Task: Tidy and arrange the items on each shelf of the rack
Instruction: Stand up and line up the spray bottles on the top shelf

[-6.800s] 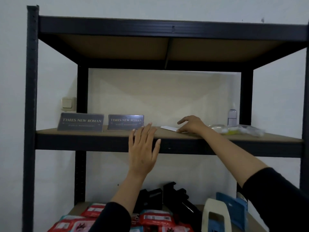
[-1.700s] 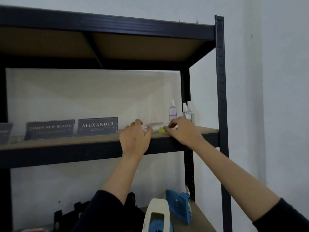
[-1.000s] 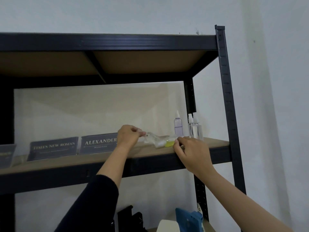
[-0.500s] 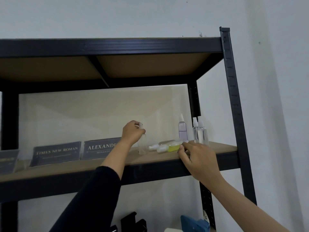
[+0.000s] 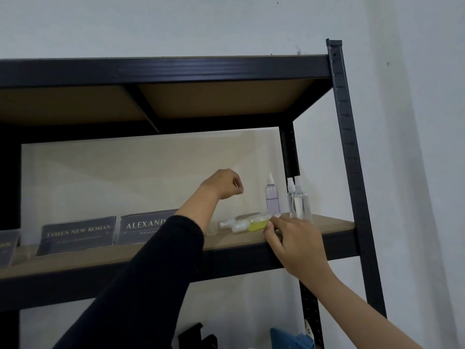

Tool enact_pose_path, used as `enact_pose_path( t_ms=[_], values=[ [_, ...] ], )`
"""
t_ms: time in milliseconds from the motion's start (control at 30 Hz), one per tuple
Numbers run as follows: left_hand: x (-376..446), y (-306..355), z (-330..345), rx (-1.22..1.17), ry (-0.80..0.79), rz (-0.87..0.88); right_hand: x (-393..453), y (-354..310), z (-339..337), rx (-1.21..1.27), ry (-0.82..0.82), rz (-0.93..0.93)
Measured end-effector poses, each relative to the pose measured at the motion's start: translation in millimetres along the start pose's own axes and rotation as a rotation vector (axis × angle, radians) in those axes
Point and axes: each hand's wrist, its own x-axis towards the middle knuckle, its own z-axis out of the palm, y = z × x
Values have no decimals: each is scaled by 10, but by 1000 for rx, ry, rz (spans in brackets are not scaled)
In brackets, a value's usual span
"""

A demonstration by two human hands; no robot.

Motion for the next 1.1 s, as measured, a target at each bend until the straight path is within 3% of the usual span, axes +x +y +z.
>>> enact_pose_path(
  t_ms=[100, 233, 300, 467, 733, 833, 967, 1100],
  values=[
    [193, 145, 40, 139, -258, -77, -28, 26, 7, 31, 3, -36],
    [425, 207, 160, 308, -643, -365, -61, 42, 3, 52, 24, -80],
    [489, 194, 244, 432, -749, -466, -61, 40, 0, 44, 26, -86],
    [476, 230, 353, 505, -807, -481, -59, 45, -8, 35, 27, -95],
    [715, 72, 135, 233, -685, -465, -59, 52, 11, 52, 30, -99],
    [805, 82, 8, 272, -645, -405, -70, 81, 36, 65, 29, -106],
    [869, 55, 2, 337, -732, -450, -64, 94, 53, 60, 34, -114],
    [872, 79, 56, 350, -720, -430, -65, 88, 54, 59, 50, -120]
  ],
)
